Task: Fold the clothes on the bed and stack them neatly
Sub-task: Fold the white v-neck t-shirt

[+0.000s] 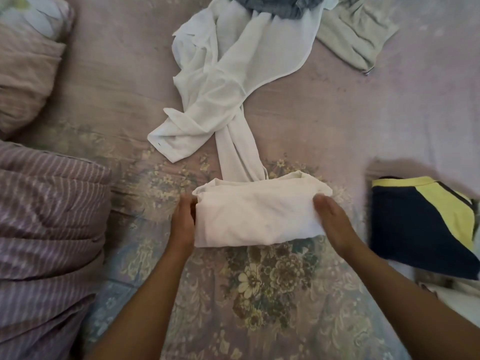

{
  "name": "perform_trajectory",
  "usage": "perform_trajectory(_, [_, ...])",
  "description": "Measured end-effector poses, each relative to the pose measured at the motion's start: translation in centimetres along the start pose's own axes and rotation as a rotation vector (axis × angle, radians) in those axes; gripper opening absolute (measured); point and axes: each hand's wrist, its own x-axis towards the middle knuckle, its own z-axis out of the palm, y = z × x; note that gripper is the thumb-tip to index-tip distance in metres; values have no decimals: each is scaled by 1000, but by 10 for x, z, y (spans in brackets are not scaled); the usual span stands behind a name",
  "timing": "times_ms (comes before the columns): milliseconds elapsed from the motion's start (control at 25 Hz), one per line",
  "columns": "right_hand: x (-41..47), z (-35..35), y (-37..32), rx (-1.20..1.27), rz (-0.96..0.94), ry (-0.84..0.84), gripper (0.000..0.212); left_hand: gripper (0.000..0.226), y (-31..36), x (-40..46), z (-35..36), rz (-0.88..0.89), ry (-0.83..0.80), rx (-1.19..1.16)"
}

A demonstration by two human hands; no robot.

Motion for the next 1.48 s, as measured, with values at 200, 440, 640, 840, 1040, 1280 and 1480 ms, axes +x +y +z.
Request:
perform_trajectory(200, [1,19,13,-9,-76,182,28,37,-33,-19,4,289,121,409])
perform_trajectory(440, [33,16,16,-258,82,384,39,35,-25,10,22,329,332,689])
perform_trajectory(640, [37,9,18,-436,67,442,43,36,-25,22,18,465,340,739])
perform_trajectory(840, [38,17,2,-645,51,350,42,42,-13,19,13,365,303,984])
perform_trajectory(1040, [60,18,-20,-405,84,451,35,35,12,37,26,340,225,737])
perform_trajectory(1280, [69,3,-10,-498,153,423,24,33,7,46,18,283,306,939])
perform_trajectory(1480, [25,68,5,-912,-616,453,49,55,-28,5,43,1105,109,1278])
